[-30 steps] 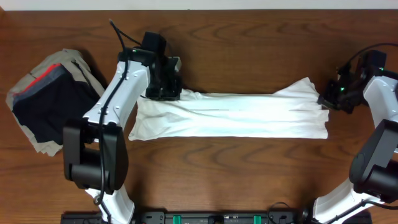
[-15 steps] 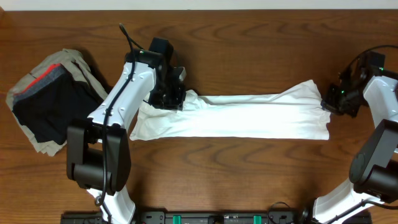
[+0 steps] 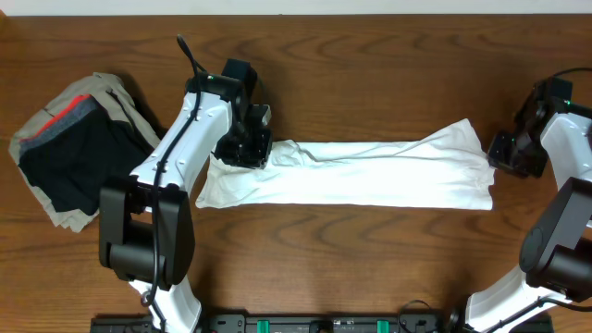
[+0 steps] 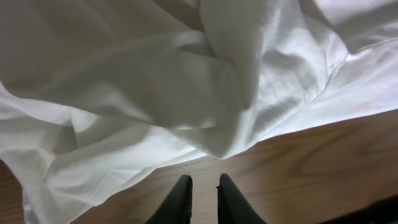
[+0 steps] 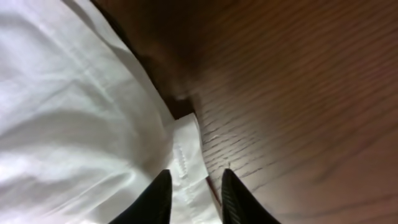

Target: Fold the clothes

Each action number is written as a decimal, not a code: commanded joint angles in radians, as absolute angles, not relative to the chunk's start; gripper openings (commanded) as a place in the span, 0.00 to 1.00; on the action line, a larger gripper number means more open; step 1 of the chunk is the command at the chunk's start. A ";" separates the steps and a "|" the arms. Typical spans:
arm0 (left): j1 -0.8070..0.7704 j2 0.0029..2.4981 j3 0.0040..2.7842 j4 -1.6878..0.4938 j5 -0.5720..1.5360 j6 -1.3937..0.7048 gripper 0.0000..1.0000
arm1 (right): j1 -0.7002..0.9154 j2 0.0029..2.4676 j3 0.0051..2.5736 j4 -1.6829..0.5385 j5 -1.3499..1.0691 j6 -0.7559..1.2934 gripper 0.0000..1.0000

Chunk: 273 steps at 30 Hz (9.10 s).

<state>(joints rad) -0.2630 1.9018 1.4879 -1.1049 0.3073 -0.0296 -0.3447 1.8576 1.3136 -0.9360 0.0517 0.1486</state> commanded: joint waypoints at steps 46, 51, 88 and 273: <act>-0.311 1.890 1.496 -0.892 0.306 -0.062 0.45 | -0.301 1.852 1.008 -0.594 -0.280 0.025 0.19; -0.311 1.905 1.494 -0.887 0.305 -0.062 0.49 | -0.301 1.852 1.008 -0.596 -0.280 0.025 0.19; -0.526 1.992 1.494 -0.992 0.595 -0.250 0.06 | -0.301 1.851 1.008 -0.613 -0.276 0.029 0.18; -0.208 1.945 1.402 -0.976 0.097 -0.423 0.28 | -0.303 1.851 1.009 -0.640 -0.235 0.028 0.20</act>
<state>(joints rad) -0.2466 1.9377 1.3563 -0.9783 0.1131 -0.4435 -0.3054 1.8332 1.0374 -0.6197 -0.3019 0.0151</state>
